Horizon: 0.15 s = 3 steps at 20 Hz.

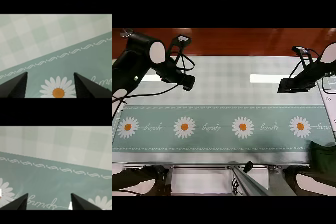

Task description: Fold the shirts.

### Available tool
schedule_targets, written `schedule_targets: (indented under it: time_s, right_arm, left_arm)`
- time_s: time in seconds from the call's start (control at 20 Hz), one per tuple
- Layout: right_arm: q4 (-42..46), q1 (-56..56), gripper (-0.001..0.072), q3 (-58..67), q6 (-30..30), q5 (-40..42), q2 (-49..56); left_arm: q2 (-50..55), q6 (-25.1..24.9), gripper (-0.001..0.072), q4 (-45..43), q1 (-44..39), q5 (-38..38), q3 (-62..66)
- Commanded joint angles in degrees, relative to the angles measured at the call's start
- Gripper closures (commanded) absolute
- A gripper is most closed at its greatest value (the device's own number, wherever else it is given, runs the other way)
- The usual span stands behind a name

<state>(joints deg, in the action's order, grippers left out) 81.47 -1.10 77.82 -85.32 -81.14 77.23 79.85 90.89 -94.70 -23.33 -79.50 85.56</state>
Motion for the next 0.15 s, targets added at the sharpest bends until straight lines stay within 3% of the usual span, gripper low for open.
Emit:
schedule_targets:
  time_s: [0.0, 0.1]
  right_arm:
    - [-0.02, -0.07, 0.0097, 0.02, 0.02, 0.00, 0.04]
    - [-0.02, -0.07, 0.0097, 0.02, 0.02, 0.00, 0.04]
  left_arm:
    - [0.72, 0.07, -0.0010, 0.02, -0.02, -0.02, 0.02]
    - [1.07, 0.04, -0.0010, 0.02, -0.02, -0.02, 0.02]
